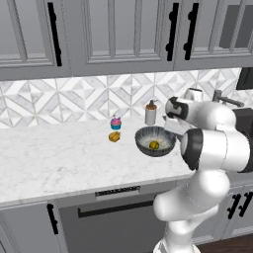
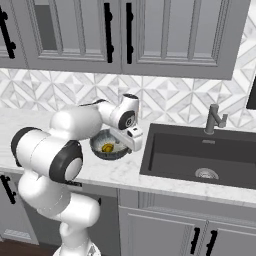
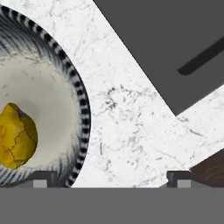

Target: Pick the lemon from the sink and place it in the bowl. Then pick the bowl and place it in the microwave. Then close the microwave door and press the start button.

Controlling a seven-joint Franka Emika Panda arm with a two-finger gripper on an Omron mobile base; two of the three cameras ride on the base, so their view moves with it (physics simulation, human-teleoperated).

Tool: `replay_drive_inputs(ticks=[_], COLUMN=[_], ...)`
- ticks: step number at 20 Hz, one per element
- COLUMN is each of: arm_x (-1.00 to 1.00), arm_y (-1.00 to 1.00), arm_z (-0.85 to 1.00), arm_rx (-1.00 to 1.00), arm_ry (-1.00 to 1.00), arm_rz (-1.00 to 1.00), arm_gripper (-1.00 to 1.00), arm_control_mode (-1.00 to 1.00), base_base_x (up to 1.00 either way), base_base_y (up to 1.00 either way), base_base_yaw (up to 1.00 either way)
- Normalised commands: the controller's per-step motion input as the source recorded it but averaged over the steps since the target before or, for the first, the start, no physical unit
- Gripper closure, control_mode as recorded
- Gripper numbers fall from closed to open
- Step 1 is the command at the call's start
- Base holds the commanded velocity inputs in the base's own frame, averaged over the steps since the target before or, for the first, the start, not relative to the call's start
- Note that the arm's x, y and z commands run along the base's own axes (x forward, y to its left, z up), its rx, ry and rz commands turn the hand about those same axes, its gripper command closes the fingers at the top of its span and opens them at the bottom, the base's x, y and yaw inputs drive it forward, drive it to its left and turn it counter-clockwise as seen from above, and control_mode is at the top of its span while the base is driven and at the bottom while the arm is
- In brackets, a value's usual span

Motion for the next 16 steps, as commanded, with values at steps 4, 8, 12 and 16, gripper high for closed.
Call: replay_drive_inputs(ticks=[4, 8, 12, 16], arm_x=[0.39, 0.44, 0.26, 0.09], arm_y=[0.0, 0.0, 0.0, 0.0], arm_z=[-0.13, -0.32, -0.4, -0.31], arm_rx=[0.0, 0.0, 0.0, 0.0], arm_ry=[0.0, 0.0, 0.0, 0.0], arm_rz=[0.0, 0.0, 0.0, 0.0], arm_gripper=[-1.0, -1.0, -1.0, -1.0], arm_control_mode=[-1.0, -1.0, -1.0, -1.0], base_base_x=[0.0, 0.0, 0.0, 0.0], base_base_y=[0.0, 0.0, 0.0, 0.0], base_base_yaw=[0.0, 0.0, 0.0, 0.0])
